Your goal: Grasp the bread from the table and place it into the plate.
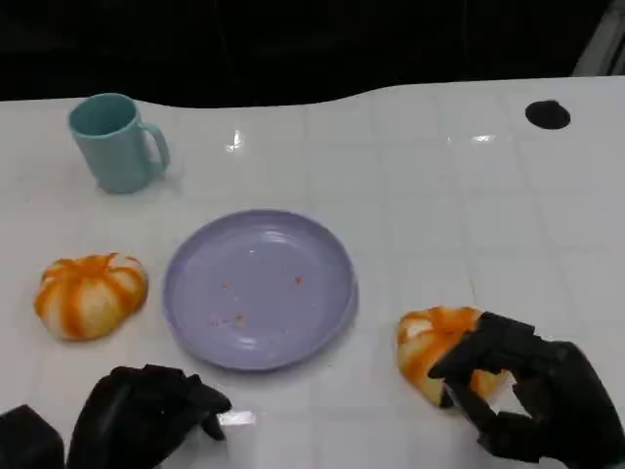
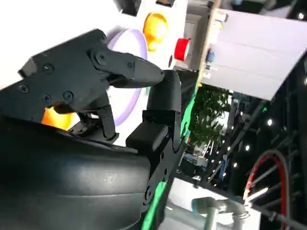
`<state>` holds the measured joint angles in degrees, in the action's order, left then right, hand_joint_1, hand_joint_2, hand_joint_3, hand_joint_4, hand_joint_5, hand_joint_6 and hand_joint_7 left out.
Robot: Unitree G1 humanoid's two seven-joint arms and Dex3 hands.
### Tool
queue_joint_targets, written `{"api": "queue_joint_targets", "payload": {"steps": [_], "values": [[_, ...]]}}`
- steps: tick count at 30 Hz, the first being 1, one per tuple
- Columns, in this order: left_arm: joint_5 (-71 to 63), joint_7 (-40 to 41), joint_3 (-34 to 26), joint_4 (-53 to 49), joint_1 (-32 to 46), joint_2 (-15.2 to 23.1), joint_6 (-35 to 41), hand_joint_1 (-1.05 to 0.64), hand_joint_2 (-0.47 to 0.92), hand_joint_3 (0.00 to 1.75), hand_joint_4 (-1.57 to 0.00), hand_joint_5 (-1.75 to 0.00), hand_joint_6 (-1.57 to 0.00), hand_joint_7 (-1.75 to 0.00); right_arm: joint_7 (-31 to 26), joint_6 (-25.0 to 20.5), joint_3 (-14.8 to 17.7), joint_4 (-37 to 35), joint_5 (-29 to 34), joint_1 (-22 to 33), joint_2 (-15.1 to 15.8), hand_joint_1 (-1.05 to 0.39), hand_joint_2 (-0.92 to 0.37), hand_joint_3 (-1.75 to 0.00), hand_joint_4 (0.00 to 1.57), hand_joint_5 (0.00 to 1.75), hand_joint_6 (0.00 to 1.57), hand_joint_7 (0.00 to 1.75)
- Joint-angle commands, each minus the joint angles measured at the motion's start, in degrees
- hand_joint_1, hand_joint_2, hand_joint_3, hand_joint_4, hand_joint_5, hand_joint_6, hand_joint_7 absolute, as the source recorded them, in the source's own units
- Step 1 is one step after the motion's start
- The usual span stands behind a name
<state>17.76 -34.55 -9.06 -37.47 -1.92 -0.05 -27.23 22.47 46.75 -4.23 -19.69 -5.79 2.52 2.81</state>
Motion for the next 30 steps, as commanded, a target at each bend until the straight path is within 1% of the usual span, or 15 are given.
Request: {"api": "queue_joint_targets", "payload": {"steps": [1,3,4,5,6,8,9,11,15,20,26,30], "values": [[-0.9,1.0,-0.2,-0.3,0.0,0.9,-0.9,-1.05,0.84,0.01,-0.79,-1.65,-1.57,-0.20,0.0,-4.4,0.7,7.2,5.4,-0.9,6.2,-0.46,-0.92,-0.24,0.45,1.13,0.48,0.72],[-0.9,1.0,-0.3,-0.4,-0.1,0.8,-0.8,-1.05,0.84,0.01,-0.80,-1.65,-1.57,-0.20,-0.8,-6.6,1.0,10.4,9.9,-1.0,8.7,-0.52,-0.92,-0.24,0.33,1.06,0.38,0.65],[-0.8,0.7,-0.4,-0.7,-0.2,0.8,-1.1,-1.05,0.84,0.00,-0.80,-1.65,-1.57,-0.21,-1.4,-7.8,1.3,12.5,13.7,-1.2,10.5,-0.53,-0.92,-0.24,0.31,1.05,0.36,0.64],[-0.7,0.5,-0.4,-0.9,-0.3,0.9,-1.3,-1.05,0.84,0.01,-0.80,-1.65,-1.57,-0.20,-1.9,-8.7,1.5,14.2,16.6,-1.4,11.9,-0.56,-0.92,-0.24,0.26,1.01,0.35,0.54],[-0.7,0.3,-0.4,-1.1,-0.4,0.9,-1.4,-1.05,0.84,0.01,-0.80,-1.65,-1.57,-0.20,-2.1,-9.3,1.8,15.8,19.1,-1.6,13.6,-0.57,-0.92,-0.24,0.24,0.96,0.35,0.47],[-0.6,0.2,-0.4,-1.2,-0.5,0.8,-1.1,-1.05,0.84,0.00,-0.80,-1.65,-1.57,-0.20,-1.6,-11.3,2.1,19.4,21.8,-1.8,16.2,-0.57,-0.92,-0.21,0.26,0.77,0.40,0.28],[-0.6,0.3,-0.3,-1.2,-0.5,0.8,-1.1,-1.05,0.84,0.00,-0.80,-1.65,-1.57,-0.20,-1.4,-12.4,2.2,21.3,22.9,-1.7,17.5,-0.58,-0.92,-0.18,0.27,0.63,0.43,0.17],[-0.6,0.5,-0.3,-1.1,-0.6,0.7,-0.8,-1.05,0.84,0.00,-0.80,-1.65,-1.57,-0.20,-1.4,-13.8,2.3,24.5,25.8,-1.9,19.8,-0.59,-0.92,-0.17,0.26,0.49,0.43,0.08],[-1.0,1.0,-0.1,-0.9,-0.6,0.6,-0.8,-1.05,0.84,0.00,-0.80,-1.64,-1.57,-0.21,-1.6,-15.8,1.8,28.2,28.8,-2.0,22.2,-0.59,-0.92,-0.14,0.24,0.40,0.43,0.03],[-1.2,1.3,0.0,-1.2,-0.9,0.5,-0.9,-1.05,0.84,0.00,-0.80,-1.65,-1.57,-0.21,0.3,-21.4,0.8,33.9,35.5,-2.0,25.5,-0.64,-0.92,-0.17,0.19,0.31,0.38,0.00],[-1.2,1.0,-0.1,-1.6,-1.1,0.4,-1.0,-1.05,0.84,0.00,-0.80,-1.65,-1.57,-0.21,0.7,-26.3,-2.5,35.8,44.0,-3.4,26.7,-0.69,-0.92,-0.16,0.15,0.23,0.31,0.00],[-1.1,0.9,-0.2,-1.5,-1.0,0.4,-1.1,-1.05,0.84,0.00,-0.80,-1.65,-1.57,-0.22,2.0,-29.8,-5.1,35.4,48.1,-5.0,26.7,-0.66,-0.92,-0.09,0.14,0.19,0.29,0.00]]}}
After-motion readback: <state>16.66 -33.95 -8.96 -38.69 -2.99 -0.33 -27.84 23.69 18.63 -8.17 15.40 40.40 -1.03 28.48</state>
